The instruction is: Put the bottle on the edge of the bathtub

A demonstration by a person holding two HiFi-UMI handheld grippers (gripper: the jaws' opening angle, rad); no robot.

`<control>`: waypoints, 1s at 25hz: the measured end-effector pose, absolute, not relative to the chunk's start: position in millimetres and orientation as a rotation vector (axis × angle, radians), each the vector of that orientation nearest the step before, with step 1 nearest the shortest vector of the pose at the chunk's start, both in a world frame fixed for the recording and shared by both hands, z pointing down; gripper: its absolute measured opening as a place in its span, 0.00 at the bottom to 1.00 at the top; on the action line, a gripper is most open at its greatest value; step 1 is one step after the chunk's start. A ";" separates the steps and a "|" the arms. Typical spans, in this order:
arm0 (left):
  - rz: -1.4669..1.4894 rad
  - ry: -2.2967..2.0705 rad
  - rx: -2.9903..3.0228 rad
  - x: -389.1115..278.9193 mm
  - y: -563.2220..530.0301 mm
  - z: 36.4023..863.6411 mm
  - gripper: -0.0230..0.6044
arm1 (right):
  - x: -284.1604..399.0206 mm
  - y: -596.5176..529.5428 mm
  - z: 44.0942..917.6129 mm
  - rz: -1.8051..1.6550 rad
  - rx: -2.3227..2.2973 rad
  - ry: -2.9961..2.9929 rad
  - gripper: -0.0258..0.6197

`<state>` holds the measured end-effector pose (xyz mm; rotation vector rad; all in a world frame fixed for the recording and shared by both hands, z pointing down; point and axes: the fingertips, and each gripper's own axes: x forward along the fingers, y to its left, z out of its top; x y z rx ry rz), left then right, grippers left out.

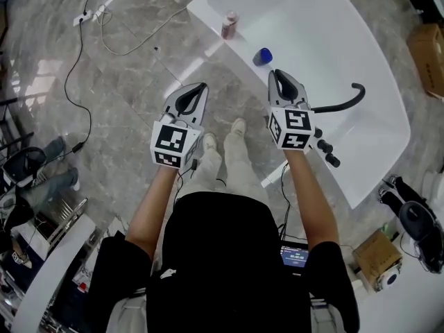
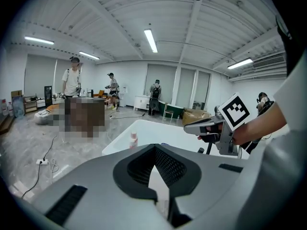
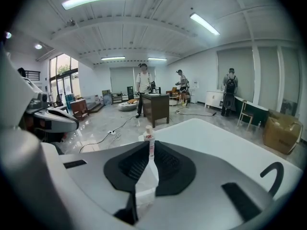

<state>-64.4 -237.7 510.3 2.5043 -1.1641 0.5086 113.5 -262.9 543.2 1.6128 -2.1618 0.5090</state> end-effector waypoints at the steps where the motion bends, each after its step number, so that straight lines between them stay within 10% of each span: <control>1: 0.506 -1.165 2.508 -67.4 -233.3 506.0 0.05 | 112.2 -256.0 536.3 0.511 1.619 -2.163 0.11; 25: 0.237 -1.164 2.783 -97.8 -148.9 351.9 0.05 | 50.9 -125.6 362.8 0.327 1.732 -2.371 0.08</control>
